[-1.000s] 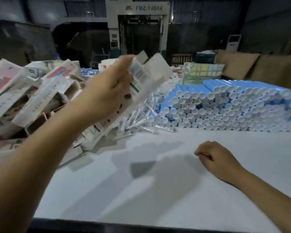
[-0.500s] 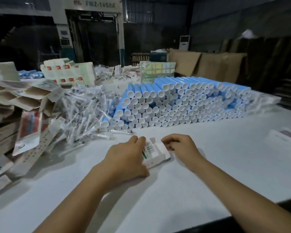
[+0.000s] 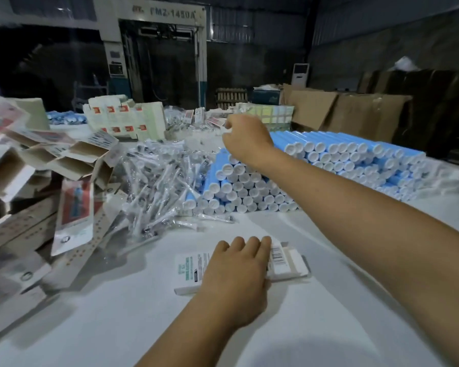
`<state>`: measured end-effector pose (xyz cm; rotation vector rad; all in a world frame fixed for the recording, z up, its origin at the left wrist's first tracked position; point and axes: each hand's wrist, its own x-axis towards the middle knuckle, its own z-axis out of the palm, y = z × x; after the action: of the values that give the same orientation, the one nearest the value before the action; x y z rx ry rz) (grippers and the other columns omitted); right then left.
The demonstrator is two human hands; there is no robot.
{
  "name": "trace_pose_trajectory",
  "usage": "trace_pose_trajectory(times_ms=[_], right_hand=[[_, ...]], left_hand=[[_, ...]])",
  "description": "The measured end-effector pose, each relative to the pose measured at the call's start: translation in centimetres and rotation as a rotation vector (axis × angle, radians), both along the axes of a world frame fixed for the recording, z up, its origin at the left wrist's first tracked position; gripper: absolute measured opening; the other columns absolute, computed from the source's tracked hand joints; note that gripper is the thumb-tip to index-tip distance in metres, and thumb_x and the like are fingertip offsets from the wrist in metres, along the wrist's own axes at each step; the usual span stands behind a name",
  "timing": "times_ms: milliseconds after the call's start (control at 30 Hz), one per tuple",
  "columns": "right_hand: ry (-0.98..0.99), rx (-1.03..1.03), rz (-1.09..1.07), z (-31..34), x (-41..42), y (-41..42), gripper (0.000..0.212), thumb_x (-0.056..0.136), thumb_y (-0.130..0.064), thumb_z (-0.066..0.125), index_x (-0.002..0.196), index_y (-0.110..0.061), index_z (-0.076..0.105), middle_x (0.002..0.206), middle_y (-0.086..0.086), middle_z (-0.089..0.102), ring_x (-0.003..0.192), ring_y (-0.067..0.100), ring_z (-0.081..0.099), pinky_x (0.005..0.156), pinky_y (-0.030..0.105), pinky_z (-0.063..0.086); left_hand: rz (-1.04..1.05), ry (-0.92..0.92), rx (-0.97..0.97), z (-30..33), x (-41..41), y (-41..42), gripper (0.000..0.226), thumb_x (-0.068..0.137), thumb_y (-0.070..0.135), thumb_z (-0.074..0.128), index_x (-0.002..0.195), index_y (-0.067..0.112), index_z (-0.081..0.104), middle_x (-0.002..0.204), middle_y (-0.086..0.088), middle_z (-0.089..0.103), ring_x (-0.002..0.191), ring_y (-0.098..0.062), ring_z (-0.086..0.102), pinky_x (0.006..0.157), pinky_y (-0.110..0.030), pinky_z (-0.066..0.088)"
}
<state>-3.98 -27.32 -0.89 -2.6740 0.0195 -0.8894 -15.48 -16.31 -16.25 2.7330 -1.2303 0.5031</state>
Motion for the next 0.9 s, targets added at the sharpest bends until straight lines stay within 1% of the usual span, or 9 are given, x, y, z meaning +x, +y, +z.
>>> trace_pose_trajectory(times_ms=[100,233,467,567,600,667,700,800,900], right_hand=[[0.25,-0.251,-0.174,0.6,3.8,1.9,0.031,0.09,-0.011,0.048,0.12,-0.007,0.056,0.121,0.012,0.055,0.104,0.031,0.056,0.071,0.033,0.042],[0.495,-0.534,-0.302,0.2,5.3,2.6,0.031,0.089,-0.01,0.045,0.119,-0.008,0.056,0.106,0.008,0.052,0.102,0.029,0.056,0.073,0.038,0.044],[0.567,-0.537,-0.273,0.7,6.3,2.4,0.034,0.093,-0.008,0.04,0.125,-0.004,0.052,0.116,0.014,0.053,0.094,0.028,0.049,0.073,0.036,0.041],[0.565,-0.554,-0.234,1.3,5.9,2.2,0.029,0.09,-0.007,0.048,0.119,-0.004,0.054,0.092,0.015,0.047,0.086,0.029,0.046,0.07,0.035,0.042],[0.537,-0.543,-0.216,1.5,5.6,2.1,0.024,0.089,-0.01,0.051,0.112,-0.003,0.055,0.091,0.014,0.047,0.083,0.028,0.047,0.067,0.034,0.044],[0.433,-0.428,-0.167,2.0,4.6,1.8,0.018,0.088,-0.016,0.056,0.1,-0.004,0.054,0.097,0.011,0.052,0.075,0.022,0.049,0.057,0.029,0.042],[0.368,-0.329,-0.135,2.3,3.8,1.5,0.025,0.086,-0.019,0.058,0.107,-0.005,0.052,0.098,0.01,0.054,0.072,0.02,0.049,0.053,0.027,0.039],[0.187,0.085,0.015,2.8,-0.6,-0.4,0.074,0.082,-0.027,0.063,0.143,-0.012,0.025,0.106,0.008,0.052,0.067,0.019,0.053,0.047,0.03,0.039],[0.063,0.613,0.189,0.2,-7.2,-3.7,0.097,0.078,-0.018,0.064,0.15,-0.036,0.003,0.101,0.009,0.059,0.044,0.018,0.058,0.037,0.024,0.042]], left_hand=[[0.008,-0.006,0.001,-0.2,0.2,-0.1,0.073,0.09,0.038,0.046,0.15,0.015,0.01,0.138,-0.004,0.038,0.119,-0.029,0.037,0.097,-0.044,0.029],[0.003,-0.004,0.013,-0.3,0.5,-0.3,0.074,0.089,0.036,0.048,0.148,0.013,0.011,0.134,-0.006,0.04,0.115,-0.031,0.038,0.094,-0.046,0.03],[-0.011,-0.02,0.0,-0.5,0.8,-0.7,0.071,0.086,0.034,0.052,0.146,0.012,0.021,0.128,-0.006,0.047,0.109,-0.031,0.045,0.087,-0.044,0.034],[-0.012,-0.027,-0.007,-0.6,0.9,-0.7,0.072,0.086,0.036,0.051,0.147,0.013,0.02,0.129,-0.005,0.047,0.11,-0.03,0.044,0.089,-0.044,0.034],[-0.011,-0.025,-0.011,-0.6,0.9,-0.7,0.073,0.087,0.038,0.05,0.147,0.014,0.018,0.13,-0.004,0.045,0.112,-0.029,0.042,0.091,-0.044,0.033],[-0.008,-0.019,-0.025,-0.7,1.0,-0.7,0.073,0.089,0.04,0.047,0.149,0.016,0.014,0.135,-0.003,0.042,0.116,-0.028,0.039,0.095,-0.044,0.031],[-0.008,-0.017,-0.034,-0.7,1.1,-0.7,0.072,0.089,0.041,0.046,0.149,0.017,0.013,0.137,-0.002,0.04,0.118,-0.027,0.038,0.097,-0.043,0.03],[-0.002,-0.015,-0.05,-0.6,1.2,-0.5,0.072,0.09,0.042,0.044,0.149,0.019,0.011,0.14,0.0,0.037,0.12,-0.026,0.036,0.1,-0.041,0.028],[0.031,-0.02,-0.068,-0.4,1.2,-0.3,0.072,0.089,0.042,0.043,0.15,0.02,0.011,0.14,0.002,0.037,0.12,-0.024,0.036,0.099,-0.039,0.028]])
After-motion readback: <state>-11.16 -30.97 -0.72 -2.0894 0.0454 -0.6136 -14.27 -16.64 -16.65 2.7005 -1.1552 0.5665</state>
